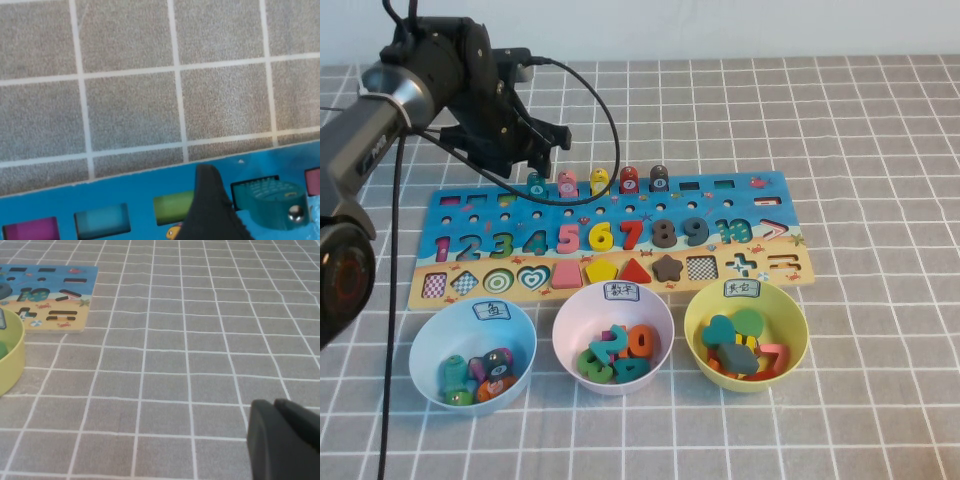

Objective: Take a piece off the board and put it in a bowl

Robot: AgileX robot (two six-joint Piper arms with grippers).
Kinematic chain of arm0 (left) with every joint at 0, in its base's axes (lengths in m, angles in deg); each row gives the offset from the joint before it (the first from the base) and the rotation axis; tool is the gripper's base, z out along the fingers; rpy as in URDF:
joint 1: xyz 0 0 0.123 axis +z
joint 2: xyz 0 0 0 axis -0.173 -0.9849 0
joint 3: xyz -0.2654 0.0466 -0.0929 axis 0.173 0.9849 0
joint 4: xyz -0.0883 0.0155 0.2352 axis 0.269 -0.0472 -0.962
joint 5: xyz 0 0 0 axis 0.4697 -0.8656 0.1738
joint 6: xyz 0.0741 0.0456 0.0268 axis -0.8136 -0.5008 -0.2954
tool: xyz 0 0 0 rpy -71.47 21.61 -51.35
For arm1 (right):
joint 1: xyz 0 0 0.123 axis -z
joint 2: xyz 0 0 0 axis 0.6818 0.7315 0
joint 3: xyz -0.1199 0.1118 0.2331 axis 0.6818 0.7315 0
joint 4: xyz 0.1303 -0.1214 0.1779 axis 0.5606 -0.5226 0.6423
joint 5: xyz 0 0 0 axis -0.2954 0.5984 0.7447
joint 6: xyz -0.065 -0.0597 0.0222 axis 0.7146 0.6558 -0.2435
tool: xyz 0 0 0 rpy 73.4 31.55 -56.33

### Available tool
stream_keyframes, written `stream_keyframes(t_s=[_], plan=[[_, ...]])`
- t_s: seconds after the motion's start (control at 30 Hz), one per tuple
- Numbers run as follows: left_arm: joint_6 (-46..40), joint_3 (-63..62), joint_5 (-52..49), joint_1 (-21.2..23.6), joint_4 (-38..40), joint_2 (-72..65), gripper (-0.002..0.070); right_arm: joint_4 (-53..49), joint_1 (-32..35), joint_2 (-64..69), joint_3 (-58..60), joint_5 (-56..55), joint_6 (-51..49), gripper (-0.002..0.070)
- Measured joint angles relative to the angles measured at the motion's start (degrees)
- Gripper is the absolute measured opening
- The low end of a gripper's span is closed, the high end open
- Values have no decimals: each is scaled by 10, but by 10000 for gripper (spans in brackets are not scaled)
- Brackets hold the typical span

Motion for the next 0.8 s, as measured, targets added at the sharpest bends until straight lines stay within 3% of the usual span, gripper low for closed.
stream_keyframes(t_s=[0.8], plan=[[-8, 0, 22, 0, 0, -15, 395, 0, 0, 0, 0, 0, 0, -18]])
